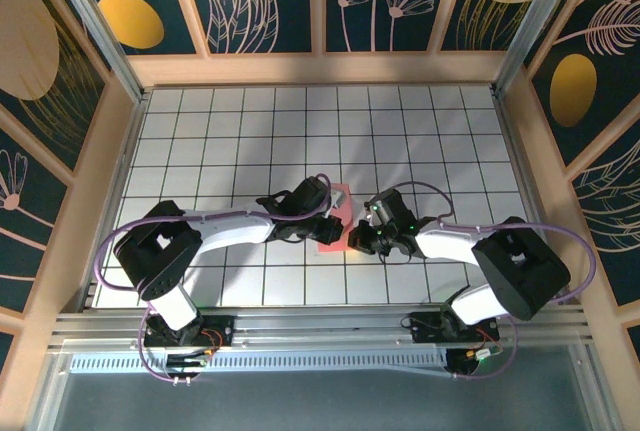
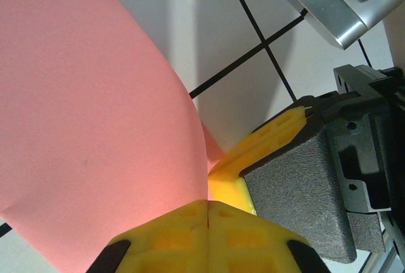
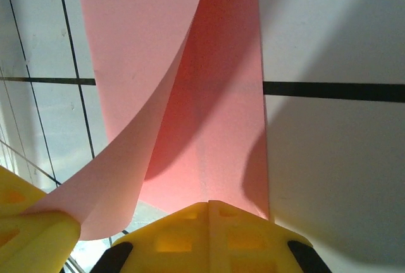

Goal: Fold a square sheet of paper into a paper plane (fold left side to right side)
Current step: Fold the triangle a second time at the center of the table.

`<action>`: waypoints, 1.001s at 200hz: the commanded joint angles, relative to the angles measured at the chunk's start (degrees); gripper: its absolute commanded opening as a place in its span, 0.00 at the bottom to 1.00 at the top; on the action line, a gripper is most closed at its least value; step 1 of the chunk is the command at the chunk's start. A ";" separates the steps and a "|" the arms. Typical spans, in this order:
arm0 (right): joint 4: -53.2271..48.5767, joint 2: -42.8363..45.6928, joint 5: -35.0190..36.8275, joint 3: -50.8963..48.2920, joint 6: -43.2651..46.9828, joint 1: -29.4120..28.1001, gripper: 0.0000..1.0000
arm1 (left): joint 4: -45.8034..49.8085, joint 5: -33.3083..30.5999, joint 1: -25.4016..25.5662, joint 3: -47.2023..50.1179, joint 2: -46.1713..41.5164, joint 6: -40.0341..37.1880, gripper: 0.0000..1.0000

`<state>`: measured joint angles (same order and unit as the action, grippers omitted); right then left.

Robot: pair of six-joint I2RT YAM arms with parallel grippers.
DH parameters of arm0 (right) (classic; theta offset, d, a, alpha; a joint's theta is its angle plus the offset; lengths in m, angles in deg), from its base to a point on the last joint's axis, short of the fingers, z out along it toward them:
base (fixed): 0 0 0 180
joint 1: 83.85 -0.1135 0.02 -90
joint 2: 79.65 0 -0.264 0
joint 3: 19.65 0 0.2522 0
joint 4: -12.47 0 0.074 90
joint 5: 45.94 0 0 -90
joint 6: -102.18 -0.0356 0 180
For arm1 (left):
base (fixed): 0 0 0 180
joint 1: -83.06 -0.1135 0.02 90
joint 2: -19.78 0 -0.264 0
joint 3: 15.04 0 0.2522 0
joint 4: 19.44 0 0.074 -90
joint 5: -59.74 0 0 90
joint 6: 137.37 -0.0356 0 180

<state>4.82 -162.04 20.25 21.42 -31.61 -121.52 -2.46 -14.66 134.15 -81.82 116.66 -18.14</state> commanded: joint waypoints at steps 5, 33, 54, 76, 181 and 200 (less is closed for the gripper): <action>-2.17 -1.69 1.48 1.73 0.97 -0.47 0.00 | 1.87 -1.54 -0.53 -0.69 0.40 0.04 0.00; -6.77 -2.99 2.78 2.47 2.32 -0.50 0.00 | 4.31 -3.35 -1.07 -0.74 0.75 -1.84 0.00; -9.35 -3.77 3.50 2.90 3.34 -0.43 0.00 | 5.56 -4.52 -1.41 -0.81 0.94 -3.47 0.00; -9.53 -4.04 3.18 2.68 3.41 -0.54 0.00 | 6.92 -6.47 -1.76 -1.59 0.94 -5.27 0.00; -9.44 -3.89 2.84 2.01 3.03 -0.56 0.00 | 7.74 -8.59 -4.59 -4.70 5.12 -8.93 0.00; -9.39 -3.87 2.81 1.98 3.04 -0.52 0.00 | 7.94 -8.99 -4.91 -5.25 5.57 -9.33 0.00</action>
<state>0.14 -164.46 20.68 24.33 -29.67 -121.58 3.99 -22.31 129.80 -85.34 121.10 -25.74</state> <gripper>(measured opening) 0.052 0.044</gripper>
